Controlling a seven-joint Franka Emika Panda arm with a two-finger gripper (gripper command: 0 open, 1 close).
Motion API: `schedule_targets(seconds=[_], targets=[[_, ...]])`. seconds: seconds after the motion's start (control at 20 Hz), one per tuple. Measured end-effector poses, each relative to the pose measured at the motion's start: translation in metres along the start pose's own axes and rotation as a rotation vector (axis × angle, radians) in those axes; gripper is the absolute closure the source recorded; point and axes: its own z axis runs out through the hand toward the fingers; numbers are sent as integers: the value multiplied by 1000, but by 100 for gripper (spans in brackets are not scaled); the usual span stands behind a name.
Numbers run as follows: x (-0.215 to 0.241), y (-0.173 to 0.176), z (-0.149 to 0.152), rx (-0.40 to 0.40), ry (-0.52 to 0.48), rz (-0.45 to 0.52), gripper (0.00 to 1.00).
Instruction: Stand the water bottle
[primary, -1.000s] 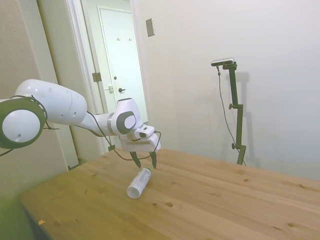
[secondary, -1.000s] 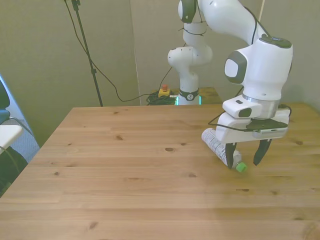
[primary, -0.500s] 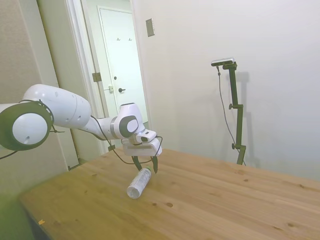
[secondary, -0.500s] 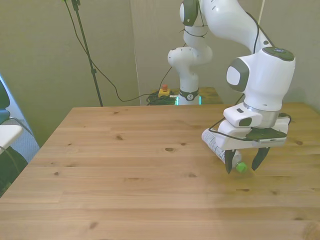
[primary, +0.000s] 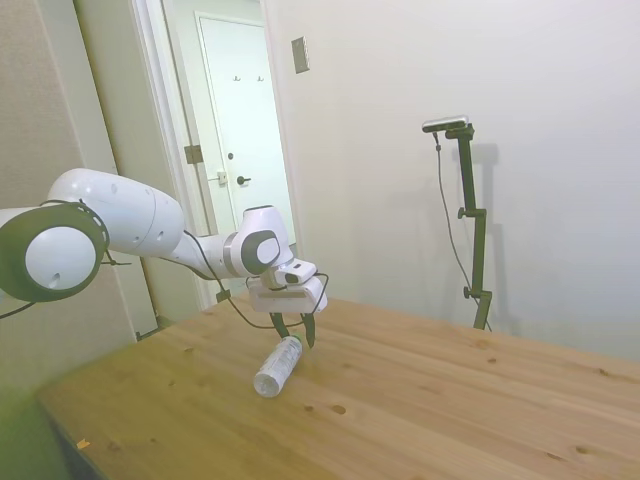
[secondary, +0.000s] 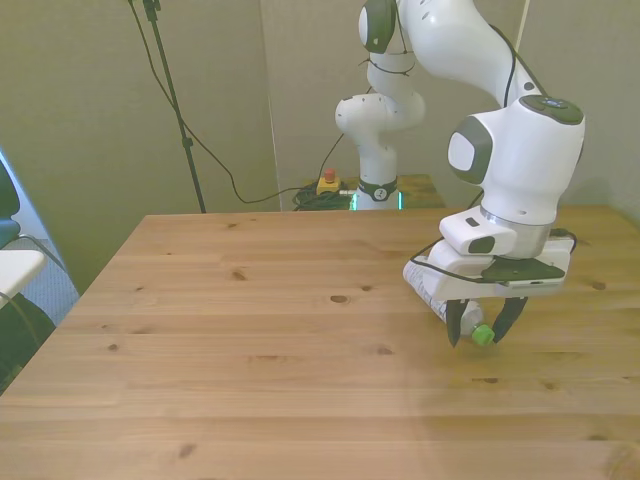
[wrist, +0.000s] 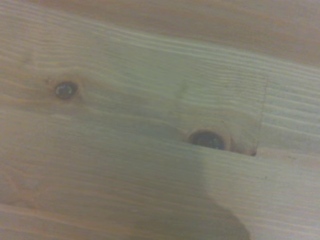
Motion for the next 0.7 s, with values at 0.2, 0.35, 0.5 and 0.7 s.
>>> schedule_targets(seconds=[0.2, 0.35, 0.5, 0.7], targets=[[3, 4, 1, -4, -2, 7, 100], [8, 10, 0, -14, -10, 17, 100], [12, 14, -3, -33, -24, 28, 100], [20, 19, -10, -50, -41, 69, 100]])
